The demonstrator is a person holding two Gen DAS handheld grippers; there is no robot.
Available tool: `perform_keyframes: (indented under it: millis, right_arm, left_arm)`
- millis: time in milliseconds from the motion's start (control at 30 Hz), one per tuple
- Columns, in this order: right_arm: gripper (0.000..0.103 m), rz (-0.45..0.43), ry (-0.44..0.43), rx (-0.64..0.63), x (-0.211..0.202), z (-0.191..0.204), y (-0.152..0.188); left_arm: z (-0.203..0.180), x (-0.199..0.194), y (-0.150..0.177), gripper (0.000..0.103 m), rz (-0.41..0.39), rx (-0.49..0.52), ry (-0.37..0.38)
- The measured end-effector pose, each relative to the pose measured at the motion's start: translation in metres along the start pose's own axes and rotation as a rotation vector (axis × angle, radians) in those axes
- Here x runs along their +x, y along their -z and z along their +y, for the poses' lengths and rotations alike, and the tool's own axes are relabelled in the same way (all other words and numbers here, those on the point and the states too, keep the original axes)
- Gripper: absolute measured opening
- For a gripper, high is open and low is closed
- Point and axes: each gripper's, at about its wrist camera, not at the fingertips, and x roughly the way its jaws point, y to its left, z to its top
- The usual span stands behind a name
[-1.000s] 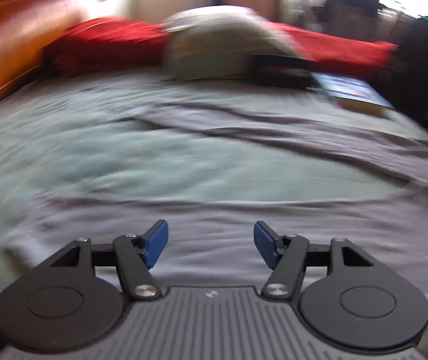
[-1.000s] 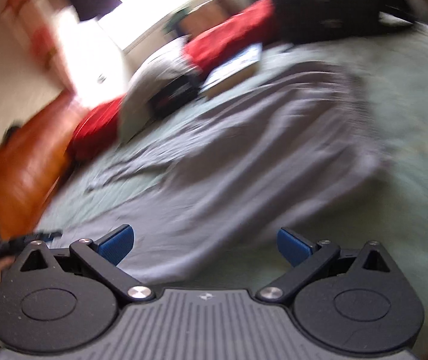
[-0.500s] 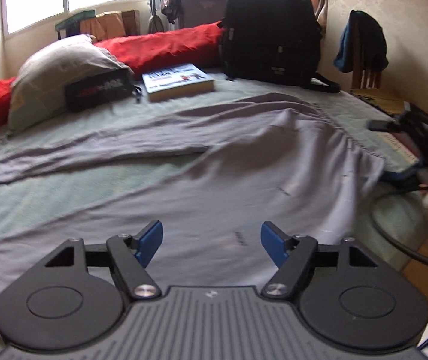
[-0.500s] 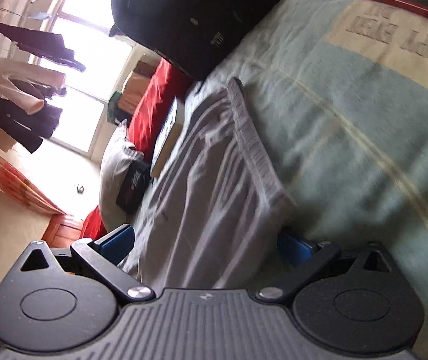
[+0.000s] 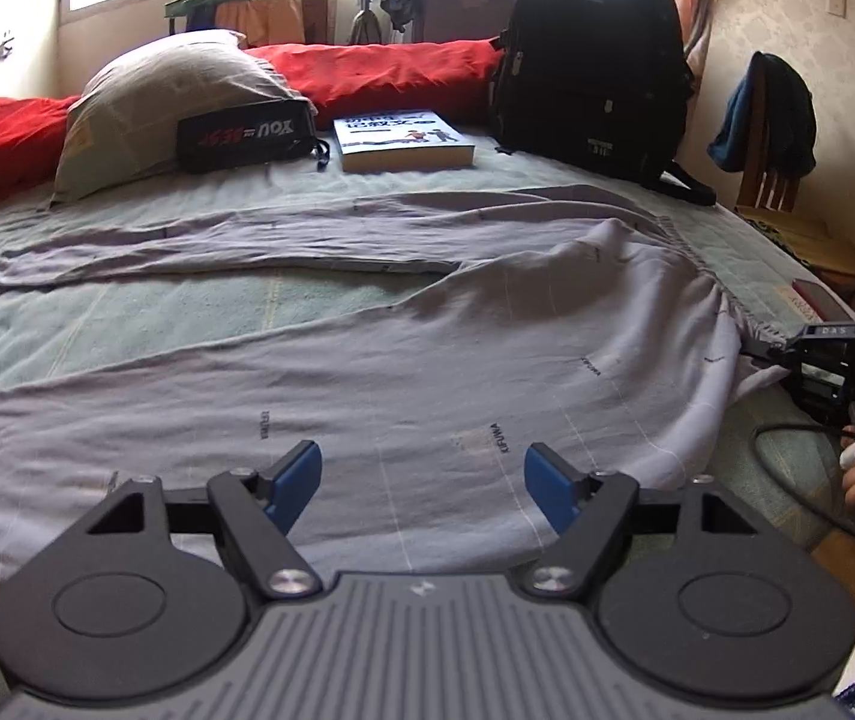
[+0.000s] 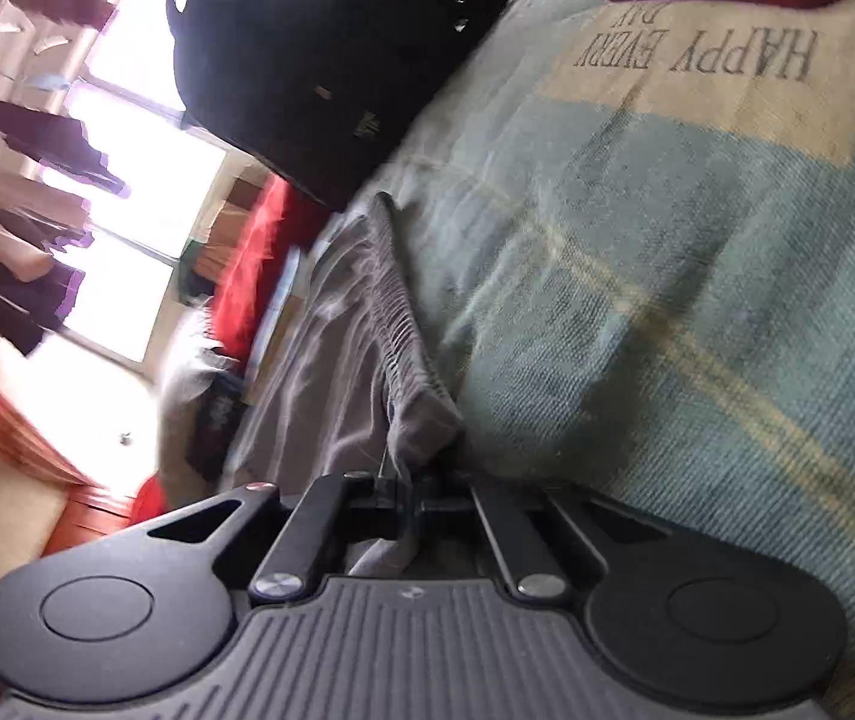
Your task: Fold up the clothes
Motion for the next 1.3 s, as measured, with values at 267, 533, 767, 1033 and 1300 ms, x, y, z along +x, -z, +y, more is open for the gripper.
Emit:
perform_keyframes:
  millis: [267,533,767,1033,1300]
  right_arm:
    - [0.004,0.024,0.050,-0.014,-0.023,0.008,-0.018]
    - [0.005,0.049,0.105,-0.029,-0.043,0.000,-0.022]
    - [0.038,-0.071,0.229,-0.229,-0.081,0.044,-0.022]
    - [0.071,0.072,0.217,-0.691,-0.029,0.110,0.035]
    - [0.079,0.198,0.240,-0.956,-0.003,0.108,0.092]
  left_arm:
    - [0.002,-0.006,0.002,0.077,-0.002,-0.017,-0.012]
    - [-0.004,-0.006,0.001,0.077,0.000,0.008,-0.011]
    - [0.006,0.007,-0.011,0.077,0.008,0.054,-0.074]
    - [0.020,0.032,-0.013,0.077,0.050,0.146,-0.195]
    - [0.053,0.019,0.028,0.084,0.089,0.066,-0.117]
